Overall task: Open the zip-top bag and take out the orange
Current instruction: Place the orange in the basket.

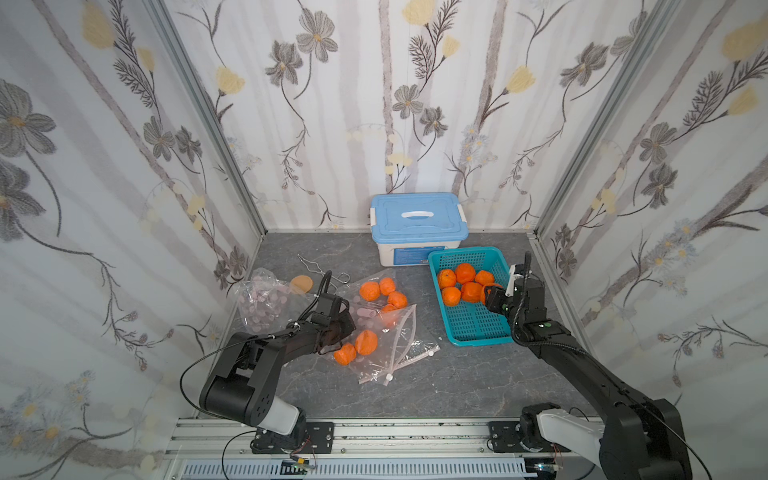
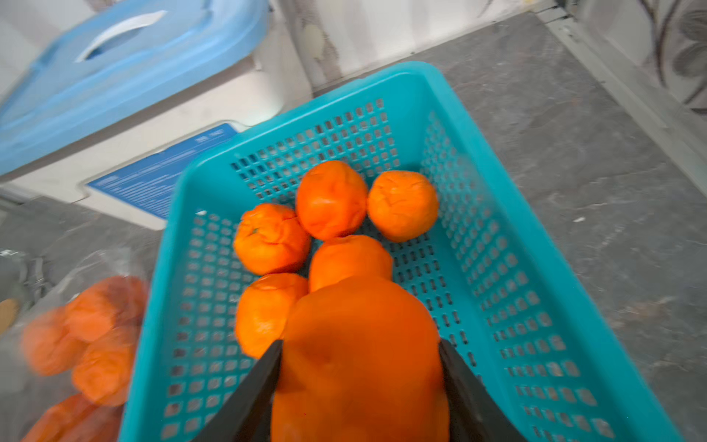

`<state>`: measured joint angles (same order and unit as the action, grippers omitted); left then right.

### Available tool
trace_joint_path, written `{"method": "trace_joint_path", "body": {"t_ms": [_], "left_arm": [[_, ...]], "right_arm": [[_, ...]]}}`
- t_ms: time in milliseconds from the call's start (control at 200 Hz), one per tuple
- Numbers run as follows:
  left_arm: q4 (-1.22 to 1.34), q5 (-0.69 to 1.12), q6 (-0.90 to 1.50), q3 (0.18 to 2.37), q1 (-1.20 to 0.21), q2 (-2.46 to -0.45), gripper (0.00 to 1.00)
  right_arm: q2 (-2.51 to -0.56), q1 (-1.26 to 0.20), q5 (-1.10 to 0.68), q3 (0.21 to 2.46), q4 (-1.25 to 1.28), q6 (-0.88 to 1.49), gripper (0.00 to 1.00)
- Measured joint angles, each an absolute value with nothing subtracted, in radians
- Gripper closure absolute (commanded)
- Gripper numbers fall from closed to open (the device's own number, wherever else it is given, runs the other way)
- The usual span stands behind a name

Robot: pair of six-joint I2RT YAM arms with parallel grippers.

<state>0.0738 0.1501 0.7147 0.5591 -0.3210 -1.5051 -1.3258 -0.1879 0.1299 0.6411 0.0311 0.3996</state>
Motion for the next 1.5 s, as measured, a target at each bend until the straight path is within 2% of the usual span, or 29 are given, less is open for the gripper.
{"method": "trace_joint_path", "body": {"t_ms": [215,495,650,799,904,1219,1389,1499], "left_arm": [[0.070,0.150,0.715,0.561,-0.321,-1.505,1.00],[0.064,0.150,0.715,0.560,-0.321,-1.501,1.00],[0.060,0.150,0.715,0.559,-0.321,-1.499,1.00],[0.063,0.151,0.715,0.560,-0.321,-1.502,1.00],[0.065,0.152,0.715,0.561,-0.321,-1.503,1.00],[-0.007,0.153,0.715,0.567,-0.321,-1.454,0.67],[-0.129,0.144,0.719,0.588,-0.321,-1.389,0.57],[-0.210,0.127,0.723,0.613,-0.321,-1.289,0.52]], "right_arm": [[-1.503,-0.130,0.204,0.720,0.016,0.418,0.51],[-1.744,-0.121,0.195,0.914,-0.005,0.445,0.49],[-1.795,-0.123,0.187,0.937,-0.042,0.472,0.48],[-1.827,-0.123,0.179,0.947,-0.050,0.492,0.44],[-1.852,-0.122,0.173,0.971,-0.057,0.497,0.36],[-1.807,-0.121,0.176,1.002,-0.087,0.495,0.23],[-1.703,-0.121,0.181,1.002,-0.117,0.487,0.23],[-1.603,-0.130,0.175,0.966,-0.115,0.477,0.28]]}}
